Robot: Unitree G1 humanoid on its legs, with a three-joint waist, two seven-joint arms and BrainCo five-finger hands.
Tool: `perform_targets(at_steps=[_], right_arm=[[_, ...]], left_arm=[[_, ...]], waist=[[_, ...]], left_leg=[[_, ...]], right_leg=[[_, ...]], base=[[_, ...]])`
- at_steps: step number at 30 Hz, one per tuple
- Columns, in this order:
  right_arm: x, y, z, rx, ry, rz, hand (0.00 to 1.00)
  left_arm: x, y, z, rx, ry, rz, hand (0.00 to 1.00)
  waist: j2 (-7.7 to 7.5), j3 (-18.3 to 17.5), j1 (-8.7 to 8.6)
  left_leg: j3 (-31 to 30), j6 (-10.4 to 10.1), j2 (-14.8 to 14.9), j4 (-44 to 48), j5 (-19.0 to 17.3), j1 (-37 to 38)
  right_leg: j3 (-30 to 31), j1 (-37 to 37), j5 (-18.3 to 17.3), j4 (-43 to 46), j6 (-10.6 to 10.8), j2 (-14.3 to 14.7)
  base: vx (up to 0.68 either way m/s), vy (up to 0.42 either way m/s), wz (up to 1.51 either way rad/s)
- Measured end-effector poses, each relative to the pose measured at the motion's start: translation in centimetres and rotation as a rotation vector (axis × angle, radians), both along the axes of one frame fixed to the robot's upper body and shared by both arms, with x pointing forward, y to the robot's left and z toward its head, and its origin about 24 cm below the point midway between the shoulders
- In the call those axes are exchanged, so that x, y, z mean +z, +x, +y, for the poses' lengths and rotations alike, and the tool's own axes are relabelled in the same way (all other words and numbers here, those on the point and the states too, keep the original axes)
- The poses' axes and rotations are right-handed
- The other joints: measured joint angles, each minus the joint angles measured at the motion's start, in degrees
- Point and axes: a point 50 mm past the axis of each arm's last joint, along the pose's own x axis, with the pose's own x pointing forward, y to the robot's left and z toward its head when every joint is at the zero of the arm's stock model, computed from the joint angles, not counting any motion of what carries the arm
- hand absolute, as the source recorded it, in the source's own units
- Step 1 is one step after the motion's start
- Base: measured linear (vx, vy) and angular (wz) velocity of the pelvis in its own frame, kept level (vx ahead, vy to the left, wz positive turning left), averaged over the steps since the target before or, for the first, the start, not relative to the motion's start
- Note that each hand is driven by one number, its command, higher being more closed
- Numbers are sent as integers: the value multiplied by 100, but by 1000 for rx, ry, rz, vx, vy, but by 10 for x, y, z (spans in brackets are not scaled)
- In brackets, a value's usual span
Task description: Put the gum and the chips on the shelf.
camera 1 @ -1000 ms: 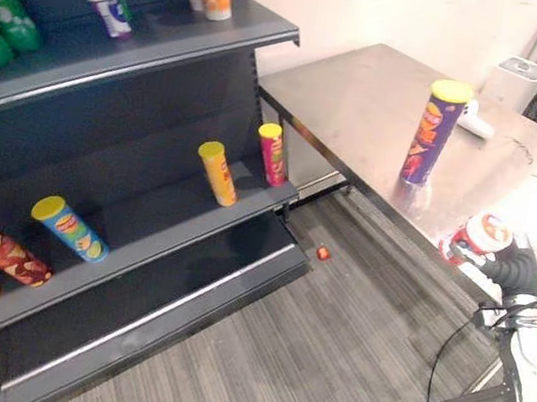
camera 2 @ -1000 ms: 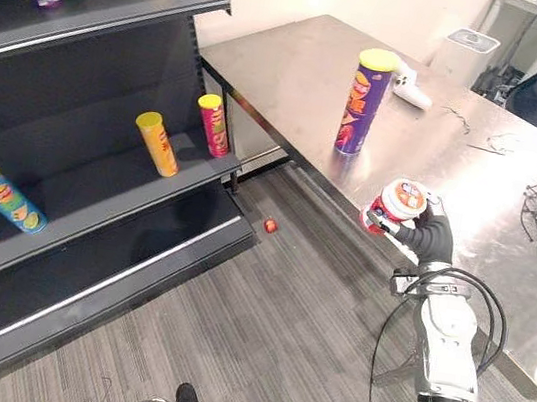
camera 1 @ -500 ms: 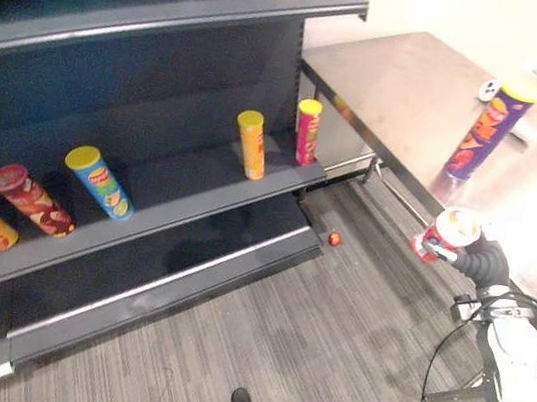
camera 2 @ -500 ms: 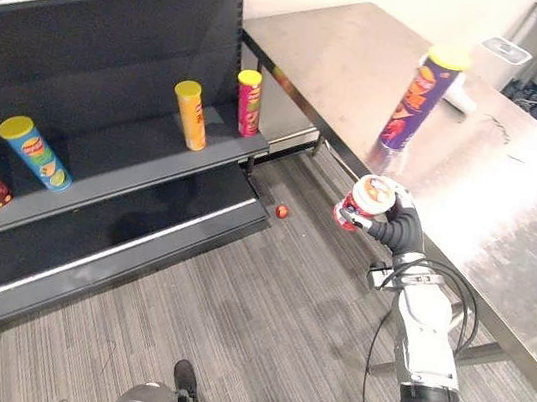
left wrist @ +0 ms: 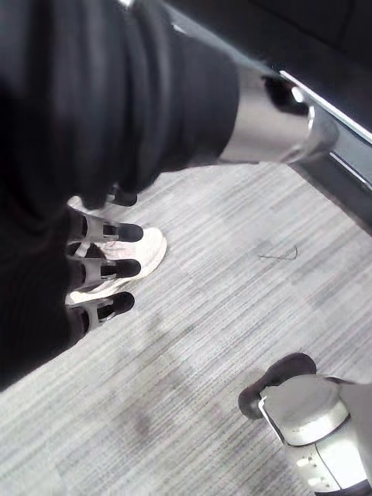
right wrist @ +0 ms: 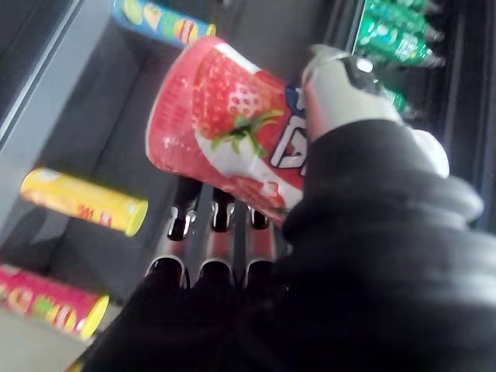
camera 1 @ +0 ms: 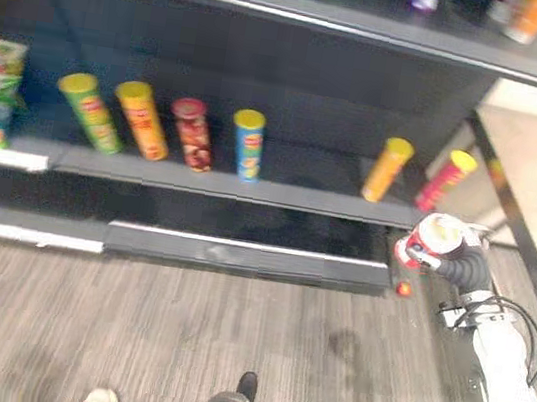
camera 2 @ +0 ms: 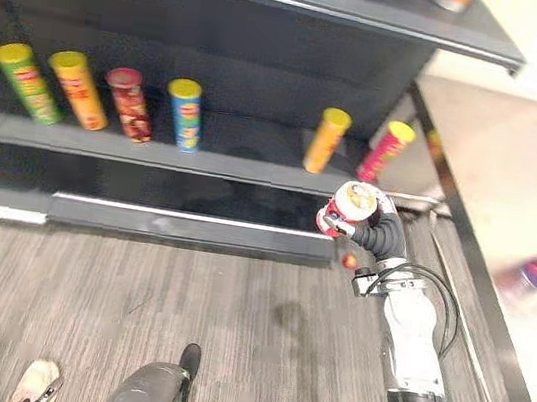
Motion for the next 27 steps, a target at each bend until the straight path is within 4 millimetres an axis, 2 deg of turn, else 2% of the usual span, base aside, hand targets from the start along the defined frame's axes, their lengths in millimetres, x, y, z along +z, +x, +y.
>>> perform_targets(at_steps=[2,4,5,6,7,8,9,11,14,18,21,24,27], right_arm=[[0,0,0,-10,6,-1,100],[0,0,-1,-22,21,-5,100],[1,0,-2,-28,37,-9,100],[2,1,-5,-37,60,-15,100],[3,1,-4,-36,65,-17,100],[6,4,-2,-24,71,-28,100],[10,7,0,-16,80,-43,100],[14,10,0,-13,103,-56,100],[14,11,-1,-21,105,-55,100],[15,10,-7,-57,114,-62,100],[3,-2,-21,-123,116,-25,100],[-8,-11,-27,-157,108,15,100],[-7,-11,-28,-168,99,6,100]], left_arm=[[0,-4,4,11,10,15,0],[1,-11,11,42,24,28,0],[3,-15,16,57,37,32,0],[2,-16,14,68,30,32,0],[1,-17,13,72,25,35,0],[0,-21,10,78,16,42,0],[0,-24,8,80,12,46,0],[-1,-23,7,81,9,45,0],[-3,-17,1,84,-9,27,0],[-5,-1,-10,46,-36,-6,0],[-3,10,-11,10,-32,-43,0],[-4,12,-16,-28,-48,-56,0],[-4,11,-16,-33,-48,-55,0]], waist=[[-22,-9,-18],[-145,-81,-21],[-304,-142,-21],[-305,-150,-89],[-275,-164,-86],[-239,-160,-78],[-232,-164,-77],[-225,-160,-120],[-150,-135,-256],[12,-46,-438],[108,14,-608],[178,16,-604],[235,-17,-609]], left_leg=[[-298,-63,-39,97,-39,-17],[-456,-138,-89,160,-84,-83],[-493,-229,-150,155,-88,-123],[-573,-394,-47,116,-32,-139],[-591,-491,39,27,28,-124],[-584,-699,237,-204,185,-74],[-582,-822,431,-463,318,-50],[-584,-930,658,-818,531,27],[-422,-910,864,-1098,723,98],[47,-809,954,-1241,815,107],[322,-702,858,-1374,912,219],[459,-707,677,-1473,980,414],[628,-731,616,-1588,997,472]], right_leg=[[425,-25,86,-317,136,110],[552,-7,161,-579,256,123],[532,-10,193,-738,301,91],[392,-15,324,-642,463,147],[319,-21,296,-626,401,216],[225,-40,296,-642,282,365],[144,-98,311,-668,179,514],[2,-122,381,-693,52,678],[-262,-82,346,-639,-59,787],[-512,16,296,-618,-42,705],[-809,196,95,-456,98,427],[-811,294,-85,-300,209,177],[-700,279,-66,-397,276,108]], base=[[31,-173,110],[28,-249,97],[42,-358,95],[41,-320,87],[32,-316,59],[16,-307,18],[22,-299,10],[60,-264,15],[71,-184,32],[39,-16,32],[40,62,59],[55,76,25],[80,67,-13]])
